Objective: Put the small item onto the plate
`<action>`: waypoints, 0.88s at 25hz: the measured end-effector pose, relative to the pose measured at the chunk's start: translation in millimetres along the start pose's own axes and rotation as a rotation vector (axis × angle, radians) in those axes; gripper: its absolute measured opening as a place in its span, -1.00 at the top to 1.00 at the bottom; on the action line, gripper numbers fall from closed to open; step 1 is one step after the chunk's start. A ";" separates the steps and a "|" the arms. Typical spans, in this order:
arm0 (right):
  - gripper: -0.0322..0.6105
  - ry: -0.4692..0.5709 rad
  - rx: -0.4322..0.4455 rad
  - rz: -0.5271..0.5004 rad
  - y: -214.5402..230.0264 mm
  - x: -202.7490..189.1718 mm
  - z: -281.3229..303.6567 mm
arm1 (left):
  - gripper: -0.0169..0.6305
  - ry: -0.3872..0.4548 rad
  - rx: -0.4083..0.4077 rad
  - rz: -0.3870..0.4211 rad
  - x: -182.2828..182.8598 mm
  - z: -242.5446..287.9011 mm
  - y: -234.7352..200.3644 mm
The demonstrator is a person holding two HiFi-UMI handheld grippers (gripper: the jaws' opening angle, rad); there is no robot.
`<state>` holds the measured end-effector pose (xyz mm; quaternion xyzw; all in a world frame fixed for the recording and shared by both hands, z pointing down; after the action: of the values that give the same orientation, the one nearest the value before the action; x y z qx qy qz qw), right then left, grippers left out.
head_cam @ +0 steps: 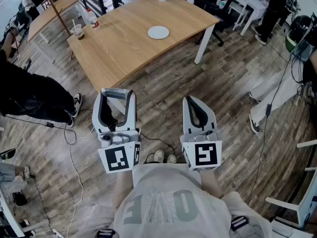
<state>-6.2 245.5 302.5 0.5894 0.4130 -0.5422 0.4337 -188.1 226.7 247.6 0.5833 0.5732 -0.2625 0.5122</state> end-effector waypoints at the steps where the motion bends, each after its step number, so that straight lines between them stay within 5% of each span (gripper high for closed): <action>1: 0.85 0.000 -0.005 0.000 0.3 -0.1 0.0 | 0.02 0.004 -0.002 0.002 0.7 0.2 0.0; 22: 0.85 0.036 -0.021 0.032 -23.8 -0.7 5.6 | 0.02 0.019 -0.007 0.006 -8.3 -9.7 -28.6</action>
<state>-30.6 246.8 301.5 0.6011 0.4169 -0.5202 0.4409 -219.4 226.8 249.8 0.5858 0.5772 -0.2531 0.5095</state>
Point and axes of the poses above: the fingertips, and each gripper's own axes: z forward along the fingers, y to its right, x out of its top, the point moved 1 cm from there along -z, backward along the fingers, and after that the axes turned 12 degrees about z, right-handed, at the moved point
